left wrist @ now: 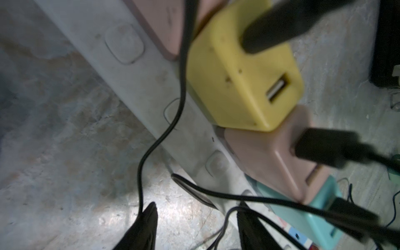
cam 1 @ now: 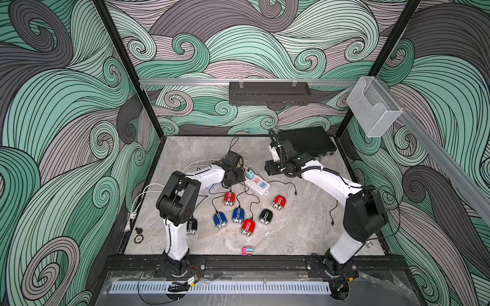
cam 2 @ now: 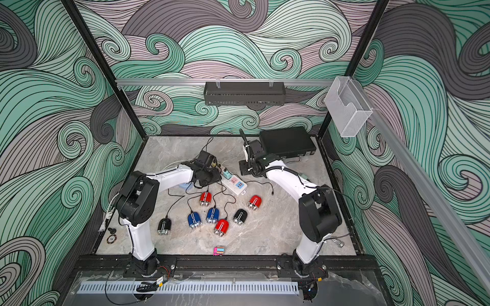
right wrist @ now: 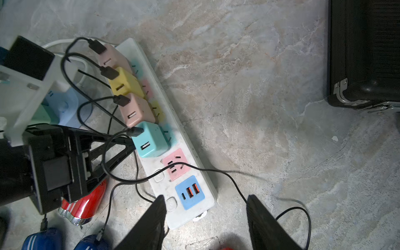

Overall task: Unplug the electric shaver
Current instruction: Remove the plug from the socket.

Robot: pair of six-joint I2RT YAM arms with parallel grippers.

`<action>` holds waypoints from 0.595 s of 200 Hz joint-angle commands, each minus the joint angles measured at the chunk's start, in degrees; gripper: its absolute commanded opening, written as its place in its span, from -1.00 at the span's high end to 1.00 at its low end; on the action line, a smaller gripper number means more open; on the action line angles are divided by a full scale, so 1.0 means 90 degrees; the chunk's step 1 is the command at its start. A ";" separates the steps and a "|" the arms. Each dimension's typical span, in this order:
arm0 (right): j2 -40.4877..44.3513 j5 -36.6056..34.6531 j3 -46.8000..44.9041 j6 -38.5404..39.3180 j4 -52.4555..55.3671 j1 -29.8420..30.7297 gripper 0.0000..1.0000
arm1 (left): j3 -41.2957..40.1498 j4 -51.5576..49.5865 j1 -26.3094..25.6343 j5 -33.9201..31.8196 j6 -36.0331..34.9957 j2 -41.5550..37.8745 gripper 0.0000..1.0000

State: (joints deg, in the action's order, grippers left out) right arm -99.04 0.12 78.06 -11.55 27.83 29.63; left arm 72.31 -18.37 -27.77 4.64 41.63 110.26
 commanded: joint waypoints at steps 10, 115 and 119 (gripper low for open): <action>-0.0025 -0.0159 0.0152 0.0141 0.0169 0.0125 -0.21 | 0.0246 0.0000 0.0063 0.0063 -0.0005 0.0162 -0.16; -0.0471 0.0392 0.0537 0.0749 0.0188 0.0534 -0.28 | 0.0198 0.0025 0.0078 -0.0038 0.0045 0.0257 -0.15; -0.0505 0.0418 0.0561 0.0761 0.0181 0.0541 -0.29 | 0.0198 0.0032 0.0081 -0.0029 0.0043 0.0251 -0.14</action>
State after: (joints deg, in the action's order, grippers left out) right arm -102.00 2.02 81.12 -7.22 28.58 33.34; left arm 72.42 -18.00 -27.64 4.71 41.65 111.24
